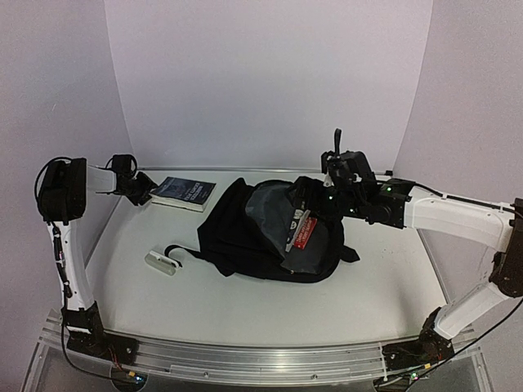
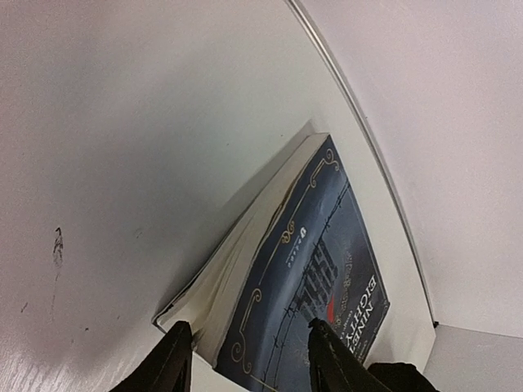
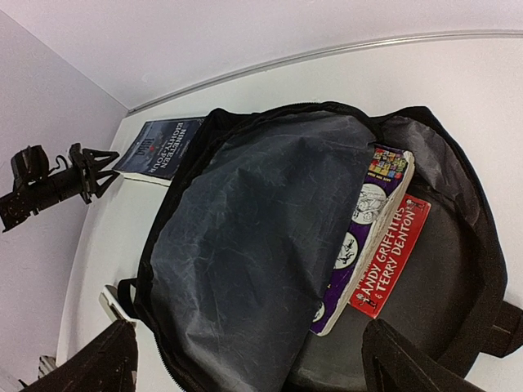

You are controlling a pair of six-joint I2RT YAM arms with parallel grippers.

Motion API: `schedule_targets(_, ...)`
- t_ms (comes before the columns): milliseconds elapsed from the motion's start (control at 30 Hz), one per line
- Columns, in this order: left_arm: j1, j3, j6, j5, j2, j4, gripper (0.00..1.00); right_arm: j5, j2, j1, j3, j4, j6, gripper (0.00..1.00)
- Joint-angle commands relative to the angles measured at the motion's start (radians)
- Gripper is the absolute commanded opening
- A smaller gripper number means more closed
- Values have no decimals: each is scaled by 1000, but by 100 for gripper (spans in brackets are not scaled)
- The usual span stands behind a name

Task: Pack the student bag
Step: Pick up the book from the center of the board.

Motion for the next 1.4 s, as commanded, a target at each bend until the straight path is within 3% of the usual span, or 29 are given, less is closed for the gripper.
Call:
schedule_targets(0, -8, 23, -7, 33, -19, 98, 45, 25, 4, 1, -13, 6, 4, 91)
schedule_targets(200, -10, 54, -1, 76, 15, 120, 44, 23, 18, 2, -14, 7, 3, 91)
schedule_targets(600, -9, 125, -14, 88, 110, 87, 33, 31, 14, 2, -20, 6, 5, 91)
schedule_targets(867, -10, 132, 7, 90, 109, 113, 1, 34, 4, 2, -36, 4, 13, 91)
schedule_targets(1100, -10, 13, 65, 135, -14, 227, 0, 42, -25, 2, -43, 2, 14, 91)
schedule_targets(1367, -10, -204, 174, 172, -306, 250, 0, 40, -47, 2, -48, 1, 15, 91)
